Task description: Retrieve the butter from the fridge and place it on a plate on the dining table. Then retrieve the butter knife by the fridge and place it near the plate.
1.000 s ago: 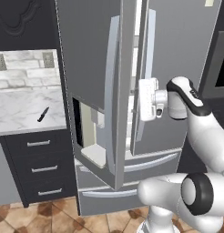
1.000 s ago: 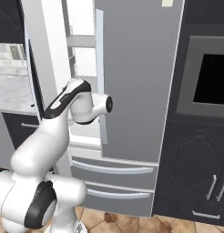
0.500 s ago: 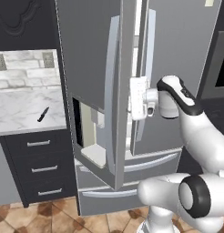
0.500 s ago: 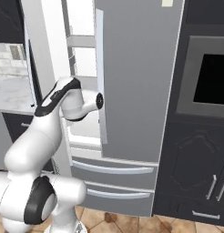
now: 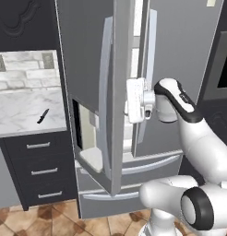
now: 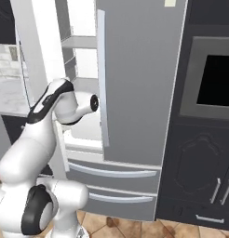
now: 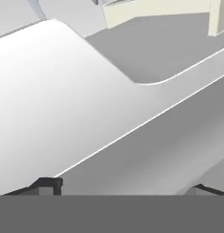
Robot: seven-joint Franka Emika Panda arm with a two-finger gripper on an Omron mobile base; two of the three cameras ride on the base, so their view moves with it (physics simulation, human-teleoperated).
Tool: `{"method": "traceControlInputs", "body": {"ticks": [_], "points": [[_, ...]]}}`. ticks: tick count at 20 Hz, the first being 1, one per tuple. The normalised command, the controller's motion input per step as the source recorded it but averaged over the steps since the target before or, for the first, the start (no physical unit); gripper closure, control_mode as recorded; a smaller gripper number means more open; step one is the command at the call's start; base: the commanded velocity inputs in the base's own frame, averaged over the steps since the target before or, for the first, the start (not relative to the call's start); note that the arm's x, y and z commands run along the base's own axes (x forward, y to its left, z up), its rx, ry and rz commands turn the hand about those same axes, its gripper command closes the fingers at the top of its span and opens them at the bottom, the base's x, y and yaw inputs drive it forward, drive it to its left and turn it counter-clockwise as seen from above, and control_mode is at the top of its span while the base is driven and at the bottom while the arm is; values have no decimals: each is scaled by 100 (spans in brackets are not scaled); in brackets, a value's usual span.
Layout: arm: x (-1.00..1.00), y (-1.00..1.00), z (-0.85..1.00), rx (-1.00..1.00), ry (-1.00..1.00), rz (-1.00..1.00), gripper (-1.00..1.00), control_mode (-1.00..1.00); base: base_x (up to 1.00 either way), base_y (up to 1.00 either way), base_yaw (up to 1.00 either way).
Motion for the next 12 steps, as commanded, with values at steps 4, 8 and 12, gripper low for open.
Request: {"method": "traceControlInputs", "body": {"ticks": [4,8,12], "points": [[-37,73,11,-13,3,0,-100,-100,0,0,0],[-41,84,8,-16,5,0,-100,-100,0,0,0],[-45,79,3,-17,6,0,-100,-100,0,0,0]]}}
